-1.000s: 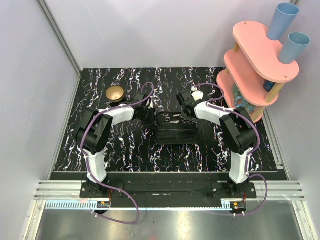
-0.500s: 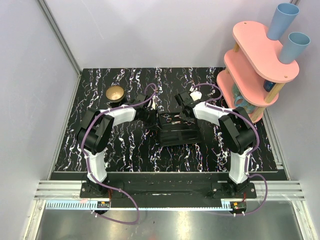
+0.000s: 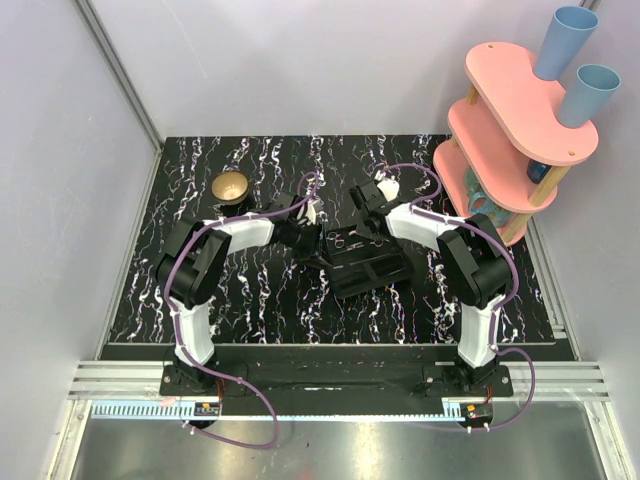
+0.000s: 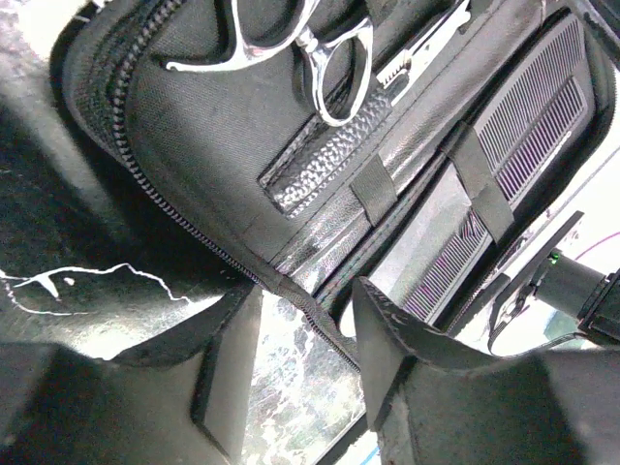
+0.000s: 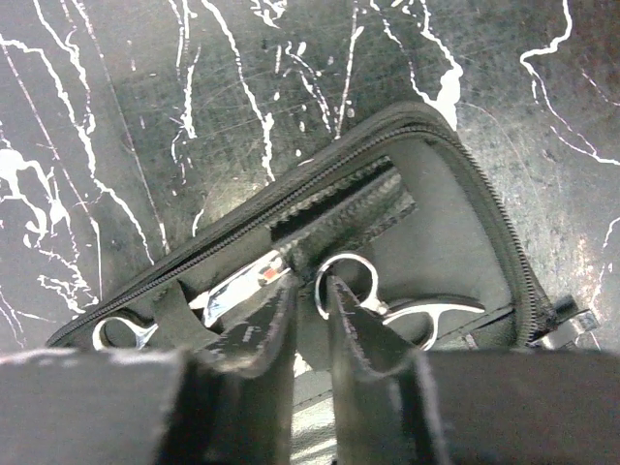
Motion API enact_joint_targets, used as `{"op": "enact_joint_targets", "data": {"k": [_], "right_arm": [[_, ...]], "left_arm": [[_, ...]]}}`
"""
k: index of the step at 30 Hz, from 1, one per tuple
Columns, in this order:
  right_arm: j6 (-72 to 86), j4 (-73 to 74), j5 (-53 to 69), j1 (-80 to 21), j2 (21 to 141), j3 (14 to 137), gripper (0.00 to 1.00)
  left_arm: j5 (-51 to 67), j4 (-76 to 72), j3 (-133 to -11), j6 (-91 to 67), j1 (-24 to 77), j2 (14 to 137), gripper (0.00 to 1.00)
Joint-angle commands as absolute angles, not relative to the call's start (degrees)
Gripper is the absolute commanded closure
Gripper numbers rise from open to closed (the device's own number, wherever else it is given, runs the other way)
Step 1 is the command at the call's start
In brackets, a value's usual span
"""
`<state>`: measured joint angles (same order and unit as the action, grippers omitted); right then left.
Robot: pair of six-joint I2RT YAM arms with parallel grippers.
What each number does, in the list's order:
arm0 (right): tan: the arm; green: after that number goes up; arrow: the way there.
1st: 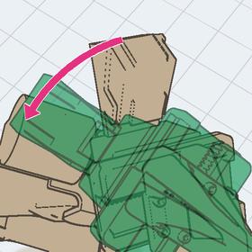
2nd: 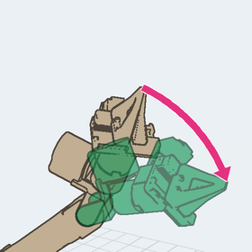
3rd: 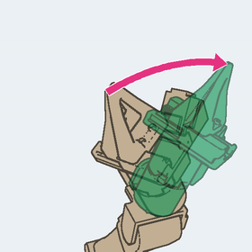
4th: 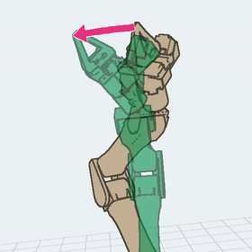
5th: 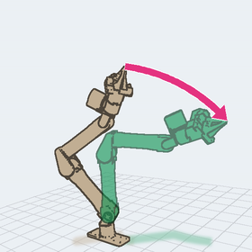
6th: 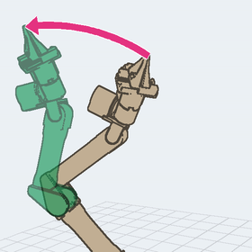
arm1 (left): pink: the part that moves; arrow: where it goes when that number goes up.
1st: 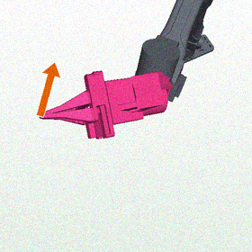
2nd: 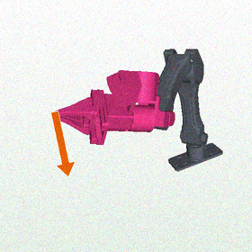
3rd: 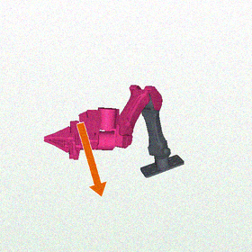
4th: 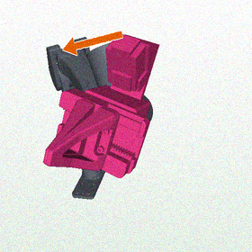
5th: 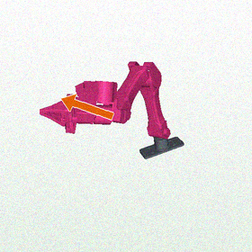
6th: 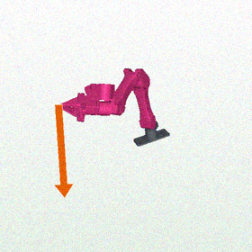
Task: Sort the hair-cutting tools
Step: Place the scissors in the hairdressing tool bag.
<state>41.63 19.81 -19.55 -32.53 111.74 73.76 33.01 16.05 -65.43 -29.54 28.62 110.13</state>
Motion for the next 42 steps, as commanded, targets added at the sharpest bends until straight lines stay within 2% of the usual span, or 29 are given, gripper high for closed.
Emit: {"op": "enact_joint_targets", "data": {"k": [1, 2, 6, 9, 13, 14, 20, 24, 26, 28, 30, 32, 34, 37, 41, 42], "right_arm": [[40.6, 19.9, -18.7, -34.5, 109.5, 77.3, 0.68], [39.6, 20.4, -21.1, -34.5, 108.9, 77.5, 0.6], [37.4, 21.4, -25.7, -34.3, 104.3, 78.1, 0.46], [35.0, 22.3, -28.9, -34.2, 100.0, 78.0, 0.4], [32.7, 24.8, -28.8, -33.8, 93.7, 75.9, 0.38], [32.1, 25.3, -27.4, -33.8, 90.9, 74.9, 0.39], [32.1, 30.3, -14.3, -33.7, 80.3, 62.3, 0.62], [34.4, 31.5, -6.6, -33.7, 72.4, 52.4, 0.69], [36.1, 32.6, -6.8, -33.7, 70.2, 50.4, 0.76], [39.3, 36.5, -11.7, -33.7, 70.0, 49.3, 0.76], [41.7, 39.2, -15.4, -33.0, 70.9, 49.7, 0.72], [42.7, 39.6, -19.3, -30.9, 73.3, 50.8, 0.72], [42.7, 39.5, -19.4, -25.2, 75.7, 53.3, 0.72], [40.3, 36.6, -21.6, -19.0, 84.1, 56.1, 0.73], [35.5, 33.0, -21.6, -17.2, 96.0, 61.5, 0.73], [33.9, 32.9, -18.8, -17.2, 98.5, 62.6, 0.78]], "left_arm": [[33.9, 7.9, -65.4, -29.1, 29.6, 107.4, 0.51], [32.7, 8.3, -65.1, -29.0, 29.5, 106.8, 0.5], [26.7, 9.2, -63.9, -28.0, 29.0, 102.8, 0.42], [23.5, 10.2, -63.9, -27.2, 28.3, 99.4, 0.36], [20.1, 10.7, -64.8, -26.4, 26.3, 95.7, 0.3], [19.4, 10.7, -65.1, -26.2, 25.9, 95.7, 0.27], [14.0, 10.4, -72.7, -27.6, 24.3, 101.6, 0.16], [10.0, 10.9, -78.6, -29.6, 23.9, 107.6, 0.16], [9.1, 11.6, -79.8, -30.3, 23.7, 108.7, 0.18], [6.8, 11.8, -79.7, -30.8, 23.6, 108.5, 0.23], [5.8, 10.6, -77.1, -30.1, 23.6, 105.8, 0.26], [5.2, 10.9, -74.8, -29.3, 23.6, 103.5, 0.3], [3.3, 11.8, -70.7, -28.9, 23.6, 99.5, 0.32], [0.2, 13.1, -64.3, -29.1, 23.6, 93.6, 0.33], [-5.0, 15.5, -56.8, -31.4, 23.6, 86.1, 0.33], [-5.8, 16.4, -56.1, -31.8, 23.6, 85.1, 0.33]]}}
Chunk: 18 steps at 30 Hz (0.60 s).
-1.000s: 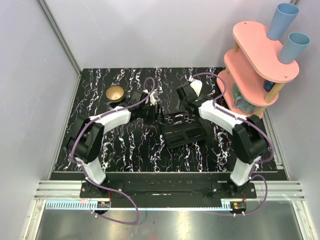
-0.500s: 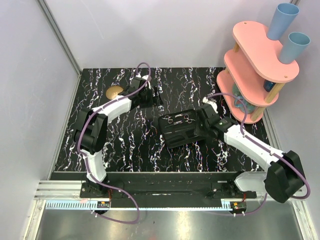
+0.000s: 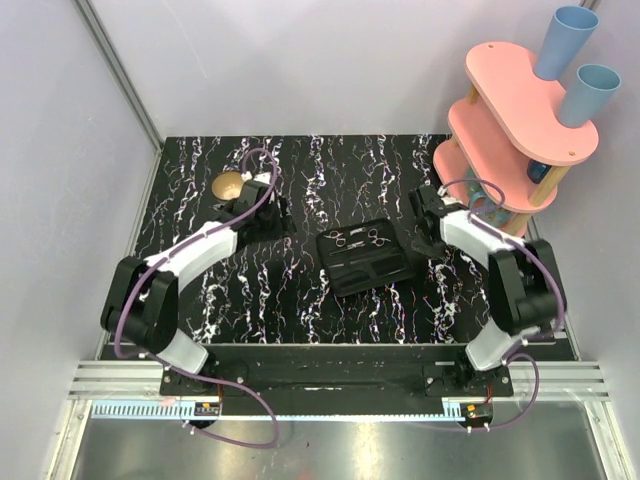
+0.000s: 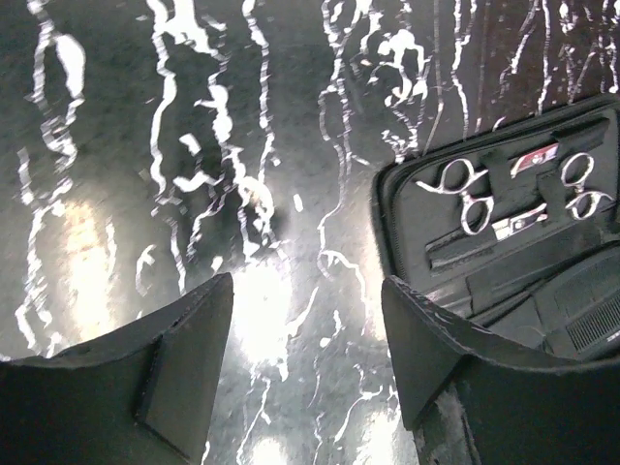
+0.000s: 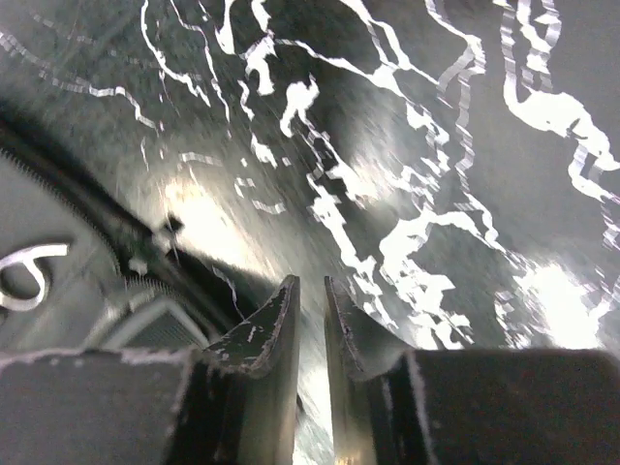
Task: Sort the hair-cutting tools
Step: Place the scissors in the hairdressing tool bag, then close the hairdressing tool bag at the center of the board.
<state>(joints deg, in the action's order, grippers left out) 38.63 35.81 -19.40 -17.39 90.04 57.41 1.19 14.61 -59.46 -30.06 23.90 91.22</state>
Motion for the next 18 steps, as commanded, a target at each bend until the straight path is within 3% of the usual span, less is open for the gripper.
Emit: {"op": "enact_joint_targets", "data": {"k": [1, 4, 9, 18], "right_arm": [[33.5, 32.8, -17.2, -17.2, 101.9, 63.4, 0.8], [33.1, 32.0, -13.0, -18.2, 102.1, 63.5, 0.87], [34.9, 32.3, -4.9, -20.4, 97.6, 58.7, 0.9], [37.5, 33.8, 6.3, -31.4, 92.9, 59.1, 0.94]], "left_arm": [[-6.8, 18.8, -55.5, -33.1, 23.6, 84.1, 0.34], [-12.6, 25.4, -52.1, -37.9, 23.6, 79.4, 0.35], [-21.0, 31.0, -45.2, -44.2, 23.7, 69.0, 0.36], [-12.5, 32.1, -38.1, -49.7, 24.7, 62.1, 0.36]]}}
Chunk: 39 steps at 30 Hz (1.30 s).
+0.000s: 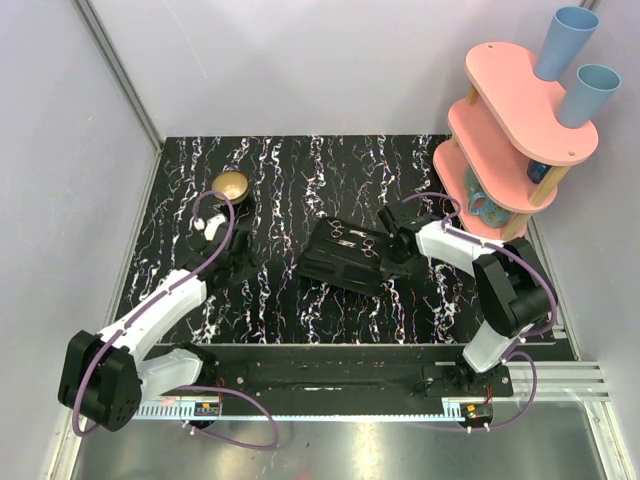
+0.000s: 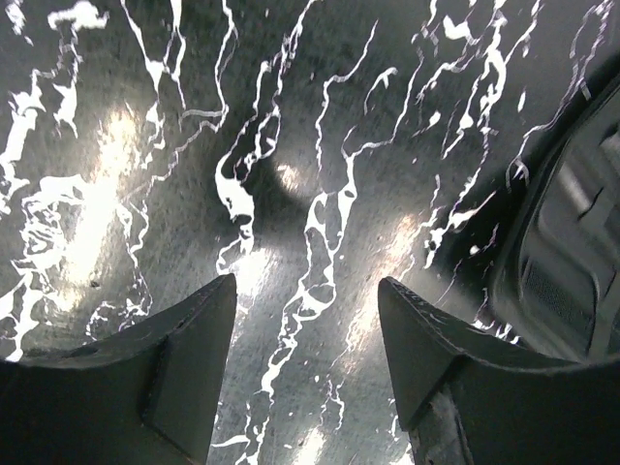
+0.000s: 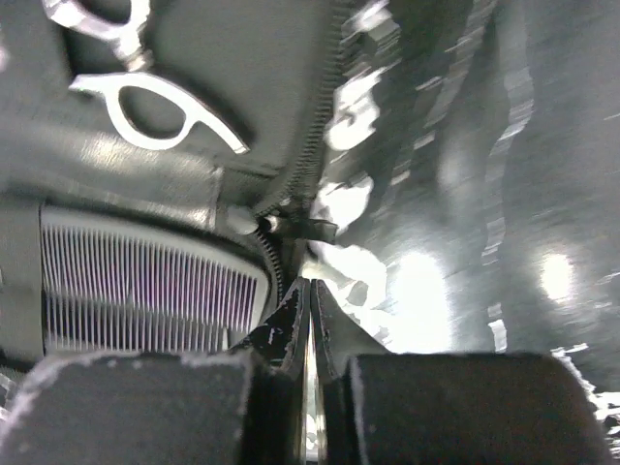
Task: Sort the hair-cutting tools
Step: Close the hairdressing tool bag at the center of the board.
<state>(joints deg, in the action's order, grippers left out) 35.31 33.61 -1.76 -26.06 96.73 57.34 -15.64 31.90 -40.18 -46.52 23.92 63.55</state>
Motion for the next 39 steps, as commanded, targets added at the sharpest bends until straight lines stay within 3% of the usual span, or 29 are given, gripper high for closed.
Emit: {"op": "enact_joint_targets", "data": {"k": [1, 7, 12, 14, 17, 22, 30, 39], "right_arm": [[37.5, 32.3, 7.4, -32.4, 92.5, 59.7, 0.93], [30.2, 30.1, 10.0, -34.6, 94.0, 65.5, 0.88], [25.1, 35.2, -2.6, -34.2, 90.2, 70.8, 0.87], [22.9, 34.6, -5.5, -31.7, 91.1, 73.2, 0.86], [21.3, 34.1, -5.2, -26.6, 98.0, 78.5, 0.87], [21.6, 33.8, -5.9, -22.0, 112.6, 88.2, 0.89], [22.7, 32.8, -5.7, -21.4, 124.6, 94.0, 0.95], [26.6, 33.7, 2.4, -21.4, 119.2, 81.9, 0.96]], "left_arm": [[-10.4, 31.8, -37.7, -49.3, 24.9, 62.2, 0.36], [-2.7, 26.4, -35.6, -50.0, 27.2, 65.5, 0.37], [4.2, 16.6, -35.4, -51.4, 27.9, 69.4, 0.38], [4.0, 15.6, -36.6, -51.8, 29.4, 72.9, 0.44], [5.4, 11.4, -37.3, -52.2, 32.0, 78.0, 0.55], [6.4, 4.7, -36.7, -53.7, 34.1, 85.0, 0.55], [5.7, -5.3, -35.9, -51.7, 35.2, 88.9, 0.46], [3.0, -9.1, -37.6, -45.9, 35.2, 82.8, 0.33]]}}
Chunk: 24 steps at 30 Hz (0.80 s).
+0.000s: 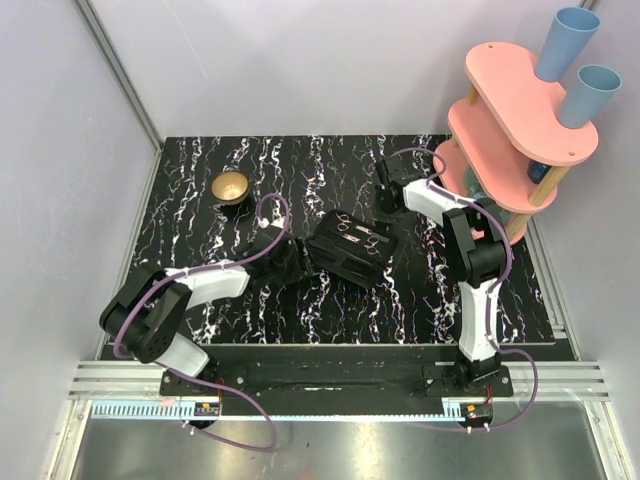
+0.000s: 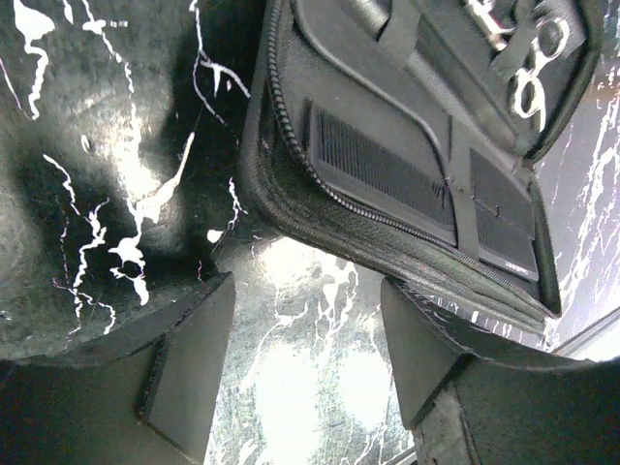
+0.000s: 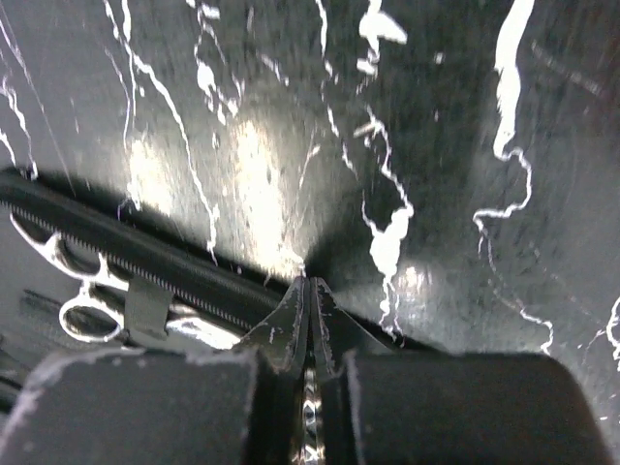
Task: Sort the hair-cutting tools
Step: Close the hairdressing tool bag at the center of the board.
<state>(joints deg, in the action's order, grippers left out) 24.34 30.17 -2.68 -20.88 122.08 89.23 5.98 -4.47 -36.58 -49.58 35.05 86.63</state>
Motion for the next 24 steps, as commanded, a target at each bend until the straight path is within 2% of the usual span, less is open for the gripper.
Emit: {"op": "enact_joint_targets", "data": {"k": [1, 5, 6, 7, 13, 15, 17, 21, 24], "right_arm": [[27.4, 33.6, 3.9, -21.5, 118.0, 80.5, 0.96], [28.9, 33.3, 6.6, -23.5, 110.6, 74.8, 0.96], [29.4, 33.3, 6.9, -24.1, 109.4, 73.1, 0.96], [29.8, 33.1, 8.5, -24.7, 108.5, 72.2, 0.96], [30.1, 30.1, 13.7, -27.3, 103.2, 66.0, 0.92], [30.1, 31.0, 12.3, -27.3, 102.0, 65.1, 0.86], [30.4, 32.4, 5.6, -27.2, 99.9, 64.8, 0.81], [31.6, 34.5, -3.1, -27.0, 94.2, 65.6, 0.61], [31.5, 35.2, -6.5, -27.0, 89.5, 66.9, 0.56]], "left_arm": [[2.9, -9.2, -38.1, -45.4, 35.2, 82.4, 0.32], [3.6, -10.6, -40.4, -42.7, 35.2, 82.7, 0.15], [5.1, -12.8, -40.9, -42.3, 35.2, 83.7, 0.08], [5.8, -13.8, -41.0, -41.9, 35.2, 84.6, 0.05], [12.7, -16.1, -45.9, -40.5, 35.2, 94.7, 0.01], [13.5, -18.9, -45.8, -41.0, 35.2, 96.0, 0.01], [13.6, -17.9, -46.6, -40.8, 35.2, 96.9, 0.01], [13.5, -14.9, -48.4, -39.6, 35.2, 98.2, 0.01], [12.9, -13.3, -48.5, -38.7, 35.2, 98.2, 0.01]]}}
